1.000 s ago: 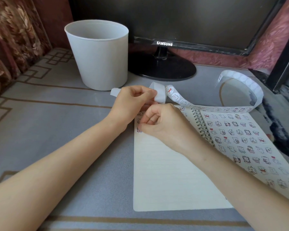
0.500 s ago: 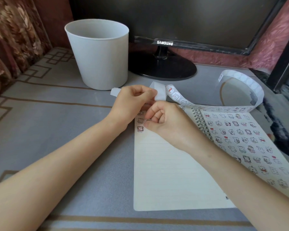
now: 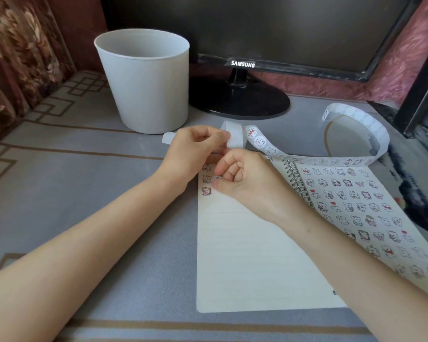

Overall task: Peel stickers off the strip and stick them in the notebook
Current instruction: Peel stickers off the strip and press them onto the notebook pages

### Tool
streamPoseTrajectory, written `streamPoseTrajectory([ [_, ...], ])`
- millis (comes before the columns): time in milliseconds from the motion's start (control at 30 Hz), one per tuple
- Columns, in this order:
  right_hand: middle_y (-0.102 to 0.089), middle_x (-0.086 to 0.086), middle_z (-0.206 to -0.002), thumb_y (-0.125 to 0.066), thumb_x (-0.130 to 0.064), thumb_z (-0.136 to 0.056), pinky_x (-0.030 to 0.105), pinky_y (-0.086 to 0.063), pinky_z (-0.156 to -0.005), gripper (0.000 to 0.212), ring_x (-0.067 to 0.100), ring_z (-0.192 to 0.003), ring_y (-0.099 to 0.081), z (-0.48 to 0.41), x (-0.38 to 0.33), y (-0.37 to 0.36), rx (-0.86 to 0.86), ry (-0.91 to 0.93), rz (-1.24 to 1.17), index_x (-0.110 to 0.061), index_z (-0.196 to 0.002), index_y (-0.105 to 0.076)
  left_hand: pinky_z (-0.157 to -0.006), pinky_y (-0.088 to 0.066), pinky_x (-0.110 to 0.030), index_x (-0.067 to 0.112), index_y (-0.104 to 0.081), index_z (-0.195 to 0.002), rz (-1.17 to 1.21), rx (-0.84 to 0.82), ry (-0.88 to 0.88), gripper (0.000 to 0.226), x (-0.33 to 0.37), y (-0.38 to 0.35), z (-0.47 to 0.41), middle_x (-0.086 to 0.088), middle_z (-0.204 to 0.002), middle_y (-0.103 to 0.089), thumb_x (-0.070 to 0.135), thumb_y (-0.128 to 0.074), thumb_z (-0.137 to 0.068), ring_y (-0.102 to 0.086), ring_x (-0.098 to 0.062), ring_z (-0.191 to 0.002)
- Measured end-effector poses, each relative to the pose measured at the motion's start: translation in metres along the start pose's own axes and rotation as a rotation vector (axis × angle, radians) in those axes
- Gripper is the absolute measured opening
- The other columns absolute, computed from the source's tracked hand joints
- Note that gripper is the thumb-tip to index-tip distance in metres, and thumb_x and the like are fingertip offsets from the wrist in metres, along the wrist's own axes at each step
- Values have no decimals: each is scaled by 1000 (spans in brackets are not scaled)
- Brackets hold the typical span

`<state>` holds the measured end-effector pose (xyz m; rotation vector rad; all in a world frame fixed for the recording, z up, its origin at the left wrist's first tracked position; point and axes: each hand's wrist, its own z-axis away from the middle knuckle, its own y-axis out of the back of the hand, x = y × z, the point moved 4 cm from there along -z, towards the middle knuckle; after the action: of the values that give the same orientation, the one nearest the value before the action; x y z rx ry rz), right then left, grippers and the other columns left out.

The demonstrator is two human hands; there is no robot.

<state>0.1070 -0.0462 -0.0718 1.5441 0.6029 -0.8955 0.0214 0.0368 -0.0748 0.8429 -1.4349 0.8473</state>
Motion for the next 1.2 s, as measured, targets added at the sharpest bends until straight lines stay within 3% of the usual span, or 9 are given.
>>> streamPoseTrajectory([
  [133,-57,-9,-67,-69,-12,-83,20,-40,-56,15,4,-55,-49,0,-2,17,84,10,-127,-23,-78,-61,-58,-53,-18,4,-61,-77,53,-15,-14,16,2,-1,0,-4,-65,-65,11,-60,-91,-66,-9,-57],
  [300,-64,-8,-81,-69,-13,-83,19,-45,-58,8,13,-63,-57,-1,-6,48,355,166,-92,-19,-86,-65,-64,-58,-24,7,-61,-81,84,10,-75,14,8,2,-2,5,-62,-64,13,-58,-93,-70,-15,-66],
  [400,-66,-8,-89,-71,-18,-82,11,-40,-59,11,6,-66,-58,-1,-5,47,355,194,-39,-19,-91,-64,-62,-58,-24,5,-63,-86,95,12,-97,11,11,2,0,5,-63,-65,13,-58,-93,-69,-15,-66],
  [500,-67,-9,-83,-72,-22,-81,12,-40,-58,13,5,-66,-57,-2,-4,45,369,211,15,-21,-91,-64,-61,-57,-23,4,-63,-89,90,6,-112,10,12,1,1,5,-63,-64,13,-58,-93,-69,-14,-65],
  [667,-67,-9,-75,-72,-12,-80,13,-45,-64,8,6,-67,-59,-4,-4,47,425,220,7,-17,-85,-68,-59,-55,-21,7,-62,-84,84,-15,-112,12,12,-2,2,5,-62,-64,12,-58,-93,-69,-13,-66],
  [967,-70,-6,-79,-71,-11,-82,35,-56,-78,7,12,-77,-67,-3,-2,51,459,211,-71,-16,-87,-71,-67,-57,-22,-6,-67,-92,30,-86,-90,20,9,-8,4,-7,-81,-67,13,-61,-90,-68,-11,-72],
  [1200,-69,-8,-79,-69,-11,-84,24,-53,-73,8,7,-73,-64,-2,-3,50,457,209,5,-19,-87,-71,-66,-57,-21,2,-69,-84,37,-67,-121,9,12,-6,6,-1,-73,-70,8,-64,-88,-69,-11,-70],
])
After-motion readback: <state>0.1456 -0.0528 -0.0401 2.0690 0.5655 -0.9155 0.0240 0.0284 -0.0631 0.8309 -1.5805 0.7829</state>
